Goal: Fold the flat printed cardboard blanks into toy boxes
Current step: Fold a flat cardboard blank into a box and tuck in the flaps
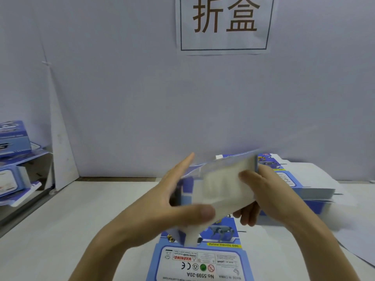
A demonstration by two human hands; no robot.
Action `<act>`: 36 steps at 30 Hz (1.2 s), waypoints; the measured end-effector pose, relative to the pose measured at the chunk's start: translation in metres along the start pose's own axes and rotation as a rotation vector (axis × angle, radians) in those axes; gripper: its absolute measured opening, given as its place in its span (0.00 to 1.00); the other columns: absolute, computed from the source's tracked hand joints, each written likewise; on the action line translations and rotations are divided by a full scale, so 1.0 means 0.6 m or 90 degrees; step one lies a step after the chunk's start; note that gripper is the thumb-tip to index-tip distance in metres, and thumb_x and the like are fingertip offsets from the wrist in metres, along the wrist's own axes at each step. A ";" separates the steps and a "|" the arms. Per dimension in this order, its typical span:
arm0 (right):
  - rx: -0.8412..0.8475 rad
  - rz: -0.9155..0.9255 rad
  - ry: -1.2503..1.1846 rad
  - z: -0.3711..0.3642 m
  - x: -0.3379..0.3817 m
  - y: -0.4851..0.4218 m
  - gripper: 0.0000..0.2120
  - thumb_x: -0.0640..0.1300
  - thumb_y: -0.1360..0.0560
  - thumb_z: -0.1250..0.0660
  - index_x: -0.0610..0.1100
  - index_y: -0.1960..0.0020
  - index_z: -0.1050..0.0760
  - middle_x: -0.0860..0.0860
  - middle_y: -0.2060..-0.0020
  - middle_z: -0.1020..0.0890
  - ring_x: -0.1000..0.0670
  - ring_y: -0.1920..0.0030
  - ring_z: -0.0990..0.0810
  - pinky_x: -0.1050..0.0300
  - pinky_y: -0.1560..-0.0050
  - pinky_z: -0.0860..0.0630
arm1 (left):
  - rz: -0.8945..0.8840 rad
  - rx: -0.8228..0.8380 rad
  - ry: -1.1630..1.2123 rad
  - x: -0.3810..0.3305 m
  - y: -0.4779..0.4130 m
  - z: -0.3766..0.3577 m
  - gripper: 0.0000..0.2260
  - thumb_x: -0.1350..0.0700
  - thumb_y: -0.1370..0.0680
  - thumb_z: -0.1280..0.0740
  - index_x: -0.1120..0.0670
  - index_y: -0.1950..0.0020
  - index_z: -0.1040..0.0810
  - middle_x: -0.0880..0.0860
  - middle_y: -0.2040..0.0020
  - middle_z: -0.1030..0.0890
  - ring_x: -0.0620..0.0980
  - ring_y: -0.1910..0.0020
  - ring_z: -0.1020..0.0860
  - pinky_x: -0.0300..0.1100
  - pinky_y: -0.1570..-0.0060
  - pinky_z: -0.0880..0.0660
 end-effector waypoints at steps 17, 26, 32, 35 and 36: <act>-0.039 0.099 0.288 -0.058 0.034 0.016 0.16 0.44 0.19 0.48 0.41 0.64 0.33 0.47 0.74 0.27 0.50 0.74 0.30 0.55 0.70 0.29 | 0.112 -0.406 -0.311 0.017 0.005 0.038 0.14 0.54 0.18 0.43 0.52 0.63 0.30 0.51 0.71 0.26 0.45 0.71 0.28 0.32 0.73 0.35; -0.074 0.046 0.162 -0.072 0.024 0.003 0.16 0.43 0.18 0.48 0.41 0.62 0.31 0.47 0.76 0.22 0.58 0.83 0.30 0.65 0.79 0.32 | -0.028 -0.542 -0.526 0.005 -0.002 0.029 0.18 0.61 0.20 0.39 0.47 0.66 0.39 0.39 0.76 0.40 0.43 0.78 0.37 0.31 0.77 0.39; -0.094 -0.042 -0.248 -0.055 0.021 -0.004 0.10 0.36 0.22 0.47 0.36 0.55 0.28 0.39 0.75 0.20 0.48 0.82 0.29 0.61 0.82 0.34 | -0.234 -0.465 -0.165 0.001 -0.004 0.024 0.34 0.32 0.28 0.37 0.42 0.26 0.38 0.34 0.36 0.26 0.29 0.40 0.26 0.23 0.46 0.31; -0.026 -0.100 -0.391 -0.052 0.032 0.001 0.11 0.40 0.21 0.44 0.36 0.59 0.29 0.39 0.75 0.20 0.48 0.83 0.29 0.64 0.83 0.35 | -0.352 -0.403 -0.393 0.008 -0.006 0.019 0.44 0.38 0.30 0.31 0.54 0.22 0.47 0.43 0.25 0.39 0.47 0.25 0.38 0.42 0.29 0.37; -0.003 -0.107 -0.405 -0.053 0.034 0.003 0.12 0.41 0.20 0.43 0.37 0.60 0.29 0.39 0.75 0.21 0.48 0.83 0.29 0.65 0.83 0.35 | -0.351 -0.368 -0.464 0.015 -0.012 0.016 0.47 0.37 0.31 0.31 0.55 0.22 0.51 0.50 0.23 0.43 0.52 0.23 0.42 0.54 0.28 0.38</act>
Point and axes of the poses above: each hand's wrist, its own y-axis away from the middle knuckle, its own z-axis out of the back of the hand, x = y × z, the point moved 1 cm from there along -y, towards the middle knuckle
